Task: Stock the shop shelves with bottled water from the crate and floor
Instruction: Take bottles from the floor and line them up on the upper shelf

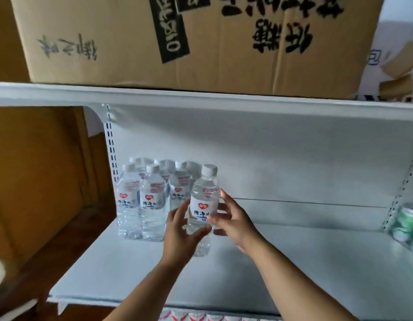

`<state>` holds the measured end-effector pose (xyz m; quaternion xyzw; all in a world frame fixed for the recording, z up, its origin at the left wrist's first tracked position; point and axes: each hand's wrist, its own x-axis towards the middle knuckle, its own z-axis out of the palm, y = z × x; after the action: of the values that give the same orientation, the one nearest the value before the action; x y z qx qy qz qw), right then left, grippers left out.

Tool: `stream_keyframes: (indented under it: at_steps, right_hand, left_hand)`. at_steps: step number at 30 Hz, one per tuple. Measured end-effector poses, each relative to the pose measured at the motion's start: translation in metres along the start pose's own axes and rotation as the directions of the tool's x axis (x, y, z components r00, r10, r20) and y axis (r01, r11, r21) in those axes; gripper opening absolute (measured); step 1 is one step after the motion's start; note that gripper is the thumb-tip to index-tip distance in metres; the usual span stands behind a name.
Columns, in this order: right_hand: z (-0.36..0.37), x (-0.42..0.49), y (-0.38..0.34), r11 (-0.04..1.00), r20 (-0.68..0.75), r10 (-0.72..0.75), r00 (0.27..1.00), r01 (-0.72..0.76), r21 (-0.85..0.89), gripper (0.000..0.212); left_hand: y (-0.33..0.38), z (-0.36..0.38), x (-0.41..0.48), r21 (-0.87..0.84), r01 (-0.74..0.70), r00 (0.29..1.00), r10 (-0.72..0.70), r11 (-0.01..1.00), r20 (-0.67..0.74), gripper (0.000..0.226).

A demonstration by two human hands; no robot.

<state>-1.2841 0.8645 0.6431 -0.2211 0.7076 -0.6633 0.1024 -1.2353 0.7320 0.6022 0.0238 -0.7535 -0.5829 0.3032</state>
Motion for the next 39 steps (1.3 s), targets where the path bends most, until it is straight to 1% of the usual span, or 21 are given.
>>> stream_keyframes:
  at_steps: [3, 6, 9, 11, 15, 18, 20, 22, 25, 30, 32, 34, 36, 37, 39]
  right_hand:
    - [0.012, 0.027, 0.015, 1.000, 0.012, -0.019, 1.000, 0.019, 0.014, 0.062]
    - [0.020, 0.050, 0.034, 1.000, 0.036, -0.017, 0.999, 0.017, 0.019, 0.061]
    - [0.026, 0.067, 0.050, 0.999, 0.057, -0.030, 0.998, 0.031, -0.018, 0.068]
    - [0.029, 0.076, 0.057, 0.999, 0.067, -0.038, 0.997, 0.041, -0.034, 0.072]
    - [0.039, 0.090, 0.058, 0.996, 0.074, -0.063, 0.995, 0.067, -0.059, 0.069]
    - [0.047, 0.098, 0.061, 0.989, 0.021, -0.115, 0.993, 0.116, -0.092, 0.068]
    - [0.049, 0.101, 0.064, 0.985, 0.001, -0.141, 0.990, 0.141, -0.097, 0.070]
    - [0.049, 0.104, 0.067, 0.983, -0.006, -0.158, 0.987, 0.157, -0.096, 0.071]
    - [0.048, 0.105, 0.071, 0.981, -0.001, -0.167, 0.986, 0.166, -0.096, 0.071]
    - [0.046, 0.096, 0.062, 0.986, 0.033, -0.102, 0.994, 0.105, -0.126, 0.071]
    - [0.037, 0.088, 0.057, 0.991, -0.009, -0.055, 0.998, 0.053, -0.122, 0.077]
    - [0.023, 0.077, 0.052, 0.993, -0.077, -0.037, 0.996, 0.029, -0.111, 0.072]
    - [0.006, 0.060, 0.048, 0.995, -0.154, -0.044, 0.987, 0.029, -0.097, 0.062]
    - [-0.004, 0.048, 0.047, 0.997, -0.197, -0.041, 0.980, 0.025, -0.079, 0.057]
    - [-0.024, 0.019, 0.044, 1.000, -0.287, -0.017, 0.958, 0.011, -0.025, 0.049]
  left_hand:
    - [-0.018, -0.006, 0.014, 0.077, 0.002, 0.998, 0.003, 0.997, -0.062, 0.081]
    - [-0.032, -0.010, 0.021, 0.201, 0.029, 0.993, -0.006, 0.979, -0.114, 0.085]
    - [-0.039, -0.014, 0.024, 0.329, 0.077, 0.984, -0.019, 0.941, -0.175, 0.081]
    - [-0.040, -0.014, 0.025, 0.379, 0.099, 0.982, -0.028, 0.920, -0.189, 0.078]
    - [-0.042, -0.016, 0.032, 0.402, 0.143, 0.970, -0.048, 0.905, -0.237, 0.073]
    - [-0.044, -0.015, 0.035, 0.398, 0.208, 0.941, -0.070, 0.893, -0.332, 0.055]
    - [-0.044, -0.013, 0.035, 0.450, 0.237, 0.926, -0.060, 0.861, -0.374, 0.048]
    - [-0.044, -0.011, 0.035, 0.496, 0.251, 0.915, -0.037, 0.832, -0.402, 0.047]
    - [-0.045, -0.010, 0.035, 0.510, 0.258, 0.912, -0.033, 0.821, -0.409, 0.049]
    - [-0.040, -0.012, 0.032, 0.481, 0.264, 0.911, -0.052, 0.836, -0.410, 0.052]
    - [-0.037, -0.014, 0.026, 0.416, 0.216, 0.908, -0.025, 0.884, -0.419, 0.050]
    - [-0.033, -0.013, 0.017, 0.366, 0.101, 0.924, 0.050, 0.925, -0.380, 0.046]
    - [-0.029, -0.005, 0.007, 0.319, -0.024, 0.944, 0.126, 0.947, -0.304, 0.040]
    - [-0.025, 0.001, 0.001, 0.276, -0.070, 0.957, 0.143, 0.959, -0.254, 0.038]
    - [-0.017, 0.023, -0.011, 0.182, -0.114, 0.981, 0.139, 0.977, -0.134, 0.037]
